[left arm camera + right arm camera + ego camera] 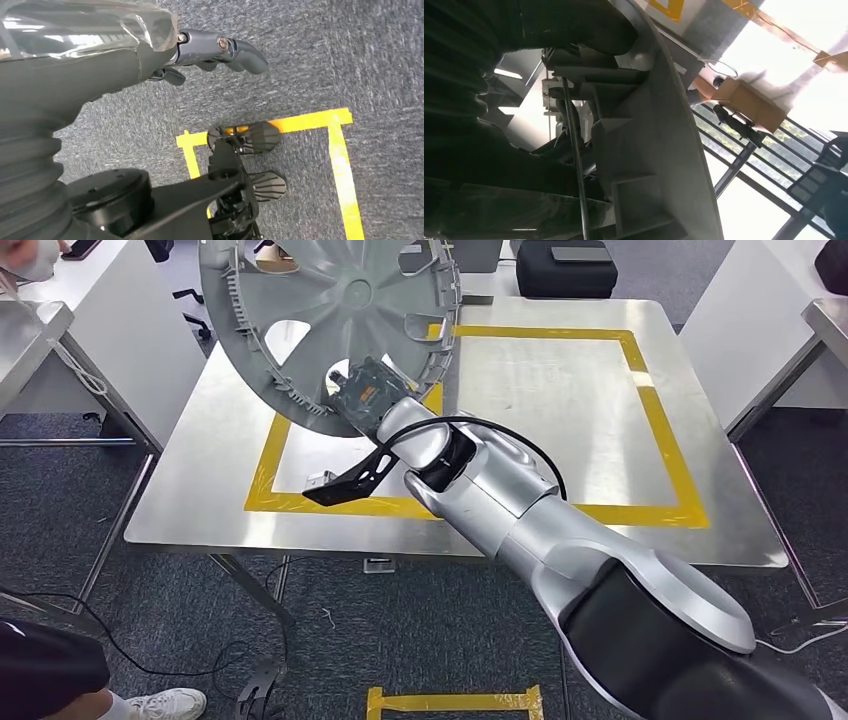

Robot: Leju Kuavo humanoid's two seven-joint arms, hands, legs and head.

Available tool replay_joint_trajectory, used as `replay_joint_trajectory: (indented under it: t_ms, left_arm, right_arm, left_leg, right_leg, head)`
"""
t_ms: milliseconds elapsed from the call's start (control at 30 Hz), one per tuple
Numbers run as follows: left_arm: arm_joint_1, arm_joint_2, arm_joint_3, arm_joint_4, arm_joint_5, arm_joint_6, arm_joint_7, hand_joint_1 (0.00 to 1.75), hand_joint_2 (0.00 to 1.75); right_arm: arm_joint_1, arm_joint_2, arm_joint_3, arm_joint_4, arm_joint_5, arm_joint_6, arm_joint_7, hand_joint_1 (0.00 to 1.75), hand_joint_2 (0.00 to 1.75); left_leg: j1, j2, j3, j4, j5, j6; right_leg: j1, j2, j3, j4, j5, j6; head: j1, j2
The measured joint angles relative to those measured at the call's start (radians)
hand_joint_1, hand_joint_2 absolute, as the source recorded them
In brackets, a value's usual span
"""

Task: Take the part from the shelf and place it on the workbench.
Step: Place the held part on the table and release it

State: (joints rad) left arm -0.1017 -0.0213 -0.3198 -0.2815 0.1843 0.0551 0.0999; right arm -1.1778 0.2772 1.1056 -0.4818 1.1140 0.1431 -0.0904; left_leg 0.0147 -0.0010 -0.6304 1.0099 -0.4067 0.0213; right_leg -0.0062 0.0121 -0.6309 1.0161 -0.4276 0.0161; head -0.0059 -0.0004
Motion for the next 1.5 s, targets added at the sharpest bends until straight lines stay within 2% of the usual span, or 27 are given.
replay_joint_trajectory:
  t_ms: [67, 133, 167, 200, 233, 300, 367, 467, 533, 567, 633, 667, 700, 733, 800, 833, 900, 1033, 1100, 1200, 1233, 1267, 1300, 1367, 1400, 1433, 1500]
  left_arm:
    - [-0.001, -0.001, 0.002, 0.000, 0.000, 0.000, 0.000, 0.00, 1.75]
    - [0.000, -0.001, 0.004, 0.000, 0.000, 0.000, 0.000, 0.00, 1.75]
    - [0.000, -0.001, 0.004, 0.000, 0.000, 0.000, 0.001, 0.00, 1.75]
    - [0.000, -0.002, 0.004, 0.000, 0.000, 0.000, 0.004, 0.00, 1.75]
    - [0.000, -0.002, 0.004, 0.000, 0.000, 0.000, 0.007, 0.00, 1.75]
    - [-0.001, -0.005, 0.004, 0.000, 0.000, 0.000, 0.013, 0.00, 1.75]
    - [-0.002, -0.007, 0.004, 0.000, 0.000, 0.002, 0.017, 0.00, 1.75]
    - [-0.002, -0.009, 0.004, 0.000, 0.000, 0.008, 0.020, 0.00, 1.75]
    - [-0.003, -0.009, 0.004, 0.000, 0.000, 0.013, 0.021, 0.00, 1.75]
    - [-0.003, -0.009, 0.004, 0.000, 0.000, 0.016, 0.023, 0.00, 1.75]
    - [-0.002, -0.011, 0.004, 0.000, 0.000, 0.019, 0.029, 0.00, 1.75]
    - [-0.002, -0.011, 0.004, 0.000, 0.001, 0.020, 0.033, 0.00, 1.75]
    - [-0.002, -0.011, 0.004, 0.000, 0.002, 0.022, 0.037, 0.00, 1.75]
    - [-0.002, -0.011, 0.004, 0.000, 0.002, 0.024, 0.040, 0.00, 1.75]
    - [-0.004, -0.011, 0.004, 0.000, 0.001, 0.026, 0.045, 0.00, 1.75]
    - [-0.005, -0.011, 0.004, -0.001, -0.001, 0.026, 0.047, 0.00, 1.75]
    - [-0.008, -0.011, 0.004, -0.001, -0.005, 0.026, 0.050, 0.00, 1.75]
    - [-0.010, -0.014, 0.004, -0.003, -0.007, 0.025, 0.052, 0.00, 1.75]
    - [-0.013, -0.014, 0.004, -0.003, -0.007, 0.026, 0.051, 0.00, 1.75]
    - [-0.016, -0.016, 0.004, -0.003, -0.007, 0.024, 0.053, 0.00, 1.75]
    - [-0.016, -0.017, 0.004, -0.003, -0.007, 0.022, 0.055, 0.00, 1.75]
    - [-0.016, -0.017, 0.004, -0.004, -0.007, 0.021, 0.058, 0.00, 1.75]
    - [-0.016, -0.019, 0.004, -0.004, -0.007, 0.020, 0.060, 0.00, 1.75]
    - [-0.018, -0.021, 0.003, -0.005, -0.006, 0.019, 0.064, 0.00, 1.75]
    - [-0.018, -0.022, 0.003, -0.005, -0.006, 0.019, 0.065, 0.00, 1.75]
    - [-0.018, -0.022, 0.003, -0.005, -0.006, 0.018, 0.066, 0.00, 1.75]
    - [-0.019, -0.023, 0.003, -0.005, -0.006, 0.018, 0.068, 0.00, 1.75]
  right_arm:
    - [-0.003, 0.000, 0.003, 0.007, 0.000, 0.004, 0.000, 1.75, 1.75]
    - [-0.003, -0.001, 0.006, 0.015, -0.002, 0.026, 0.001, 1.75, 1.75]
    - [-0.002, -0.002, 0.008, 0.020, -0.004, 0.045, 0.003, 1.75, 1.75]
    - [-0.001, -0.002, 0.009, 0.025, -0.007, 0.069, 0.006, 1.75, 1.75]
    - [0.000, -0.002, 0.009, 0.029, -0.010, 0.094, 0.010, 1.75, 1.75]
    - [-0.004, -0.003, 0.009, 0.037, -0.016, 0.138, 0.019, 1.75, 1.75]
    - [-0.009, -0.002, 0.009, 0.042, -0.023, 0.167, 0.027, 1.75, 1.75]
    - [-0.011, -0.002, 0.008, 0.049, -0.029, 0.190, 0.036, 1.75, 1.75]
    - [-0.012, -0.003, 0.006, 0.051, -0.033, 0.203, 0.044, 1.75, 1.75]
    - [-0.014, -0.002, 0.005, 0.051, -0.036, 0.216, 0.049, 1.75, 1.75]
    - [-0.016, -0.002, 0.004, 0.054, -0.045, 0.260, 0.067, 1.75, 1.75]
    - [-0.016, -0.002, 0.004, 0.057, -0.050, 0.285, 0.078, 1.75, 1.75]
    - [-0.015, -0.002, 0.002, 0.060, -0.056, 0.303, 0.088, 1.75, 1.75]
    - [-0.015, -0.003, 0.000, 0.063, -0.060, 0.314, 0.096, 1.75, 1.75]
    - [-0.015, -0.005, -0.007, 0.066, -0.066, 0.309, 0.110, 1.75, 1.75]
    - [-0.015, -0.006, -0.012, 0.067, -0.068, 0.303, 0.117, 1.75, 1.75]
    - [-0.016, -0.011, -0.021, 0.070, -0.073, 0.292, 0.132, 1.75, 1.75]
    - [-0.011, -0.025, -0.033, 0.080, -0.083, 0.288, 0.144, 1.75, 1.75]
    - [-0.010, -0.031, -0.039, 0.083, -0.084, 0.292, 0.151, 1.75, 1.75]
    - [-0.008, -0.045, -0.044, 0.092, -0.089, 0.322, 0.175, 1.75, 1.75]
    - [-0.005, -0.051, -0.045, 0.095, -0.093, 0.334, 0.185, 1.75, 1.75]
    - [-0.003, -0.056, -0.048, 0.097, -0.097, 0.344, 0.195, 1.75, 1.75]
    - [-0.001, -0.062, -0.052, 0.099, -0.101, 0.351, 0.205, 1.75, 1.75]
    - [-0.002, -0.075, -0.063, 0.100, -0.107, 0.355, 0.224, 1.75, 1.75]
    - [-0.003, -0.082, -0.069, 0.101, -0.108, 0.356, 0.230, 1.75, 1.75]
    - [-0.004, -0.090, -0.073, 0.101, -0.109, 0.356, 0.235, 1.75, 1.75]
    - [-0.005, -0.108, -0.080, 0.103, -0.108, 0.356, 0.241, 1.75, 1.75]
  left_leg:
    - [0.003, 0.001, 0.004, -0.009, 0.006, 0.011]
    - [0.002, 0.000, 0.004, -0.010, 0.006, 0.015]
    - [0.001, -0.001, 0.004, -0.009, 0.006, 0.015]
    - [0.001, -0.002, 0.004, -0.009, 0.006, 0.015]
    - [0.001, -0.004, 0.004, -0.008, 0.005, 0.015]
    - [0.000, -0.006, 0.003, -0.004, 0.003, 0.012]
    - [-0.005, -0.006, -0.001, 0.003, 0.000, 0.005]
    - [-0.005, -0.005, -0.006, 0.008, -0.003, -0.008]
    - [-0.002, -0.004, -0.022, 0.039, -0.027, -0.020]
    - [0.001, -0.003, -0.042, 0.083, -0.053, -0.026]
    - [0.004, -0.003, -0.100, 0.210, -0.110, -0.036]
    - [0.006, -0.002, -0.126, 0.262, -0.125, -0.039]
    - [0.006, -0.002, -0.138, 0.281, -0.123, -0.041]
    - [0.007, -0.001, -0.130, 0.262, -0.102, -0.041]
    - [0.008, 0.000, -0.070, 0.137, -0.037, -0.035]
    - [0.006, 0.000, -0.037, 0.076, -0.014, -0.030]
    - [0.000, -0.001, -0.004, 0.016, -0.007, -0.019]
    - [0.001, -0.001, 0.002, -0.001, -0.001, 0.002]
    - [0.003, 0.000, 0.004, -0.006, 0.003, 0.012]
    - [0.001, -0.001, 0.003, -0.006, 0.004, 0.018]
    - [0.001, -0.002, 0.003, -0.006, 0.004, 0.019]
    - [0.001, -0.003, 0.003, -0.005, 0.004, 0.019]
    - [0.001, -0.005, 0.004, -0.003, 0.004, 0.018]
    - [-0.002, -0.008, 0.001, 0.002, 0.001, 0.014]
    - [-0.004, -0.008, -0.001, 0.005, 0.000, 0.010]
    - [-0.006, -0.008, -0.003, 0.007, -0.001, 0.006]
    - [-0.006, -0.007, -0.004, 0.008, -0.001, -0.002]
  right_leg:
    - [-0.001, -0.001, -0.039, 0.080, -0.040, -0.003]
    - [-0.002, -0.002, -0.105, 0.222, -0.092, -0.007]
    - [-0.002, -0.002, -0.129, 0.271, -0.104, -0.005]
    - [-0.002, -0.002, -0.136, 0.284, -0.101, 0.000]
    - [-0.002, -0.002, -0.123, 0.254, -0.083, 0.007]
    - [-0.001, -0.004, -0.056, 0.114, -0.030, 0.017]
    - [0.001, -0.004, -0.006, 0.012, 0.003, 0.012]
    - [0.002, -0.003, 0.004, -0.009, 0.012, -0.005]
    - [-0.006, -0.003, 0.008, -0.013, 0.014, -0.015]
    - [-0.009, -0.003, 0.010, -0.014, 0.015, -0.019]
    - [-0.008, -0.002, 0.011, -0.014, 0.014, -0.023]
    - [-0.008, -0.002, 0.011, -0.013, 0.014, -0.024]
    - [-0.008, -0.001, 0.011, -0.013, 0.014, -0.024]
    - [-0.008, 0.000, 0.011, -0.013, 0.014, -0.024]
    - [-0.008, 0.004, 0.013, -0.012, 0.013, -0.023]
    - [-0.005, 0.005, 0.011, -0.012, 0.013, -0.021]
    - [-0.001, 0.007, 0.007, -0.012, 0.015, -0.015]
    - [0.000, 0.003, -0.005, -0.003, 0.009, 0.003]
    - [-0.001, 0.001, -0.035, 0.055, -0.020, 0.001]
    - [-0.002, 0.000, -0.125, 0.246, -0.090, -0.003]
    - [-0.003, 0.000, -0.140, 0.279, -0.096, 0.000]
    - [-0.003, -0.001, -0.135, 0.268, -0.085, 0.008]
    - [-0.005, -0.001, -0.110, 0.218, -0.063, 0.015]
    - [-0.005, -0.004, -0.037, 0.075, -0.013, 0.023]
    - [-0.004, -0.005, -0.012, 0.026, 0.002, 0.021]
    - [-0.002, -0.005, 0.001, 0.000, 0.008, 0.016]
    - [-0.001, -0.005, 0.005, -0.008, 0.011, 0.005]
  head:
    - [0.001, 0.000]
    - [0.001, 0.000]
    - [0.001, 0.000]
    - [0.001, 0.000]
    - [0.001, 0.000]
    - [0.002, 0.000]
    - [0.000, 0.000]
    - [0.000, 0.000]
    - [-0.001, 0.000]
    - [-0.001, 0.000]
    - [-0.002, 0.000]
    - [-0.001, 0.000]
    - [-0.001, 0.000]
    - [-0.001, 0.000]
    - [-0.001, 0.000]
    - [-0.001, 0.000]
    - [-0.001, 0.000]
    - [0.000, 0.000]
    - [0.001, 0.000]
    - [0.001, 0.000]
    - [0.001, 0.000]
    - [0.001, 0.000]
    - [0.001, 0.000]
    - [0.001, 0.000]
    - [0.000, 0.000]
    - [0.000, 0.000]
    - [-0.001, 0.000]
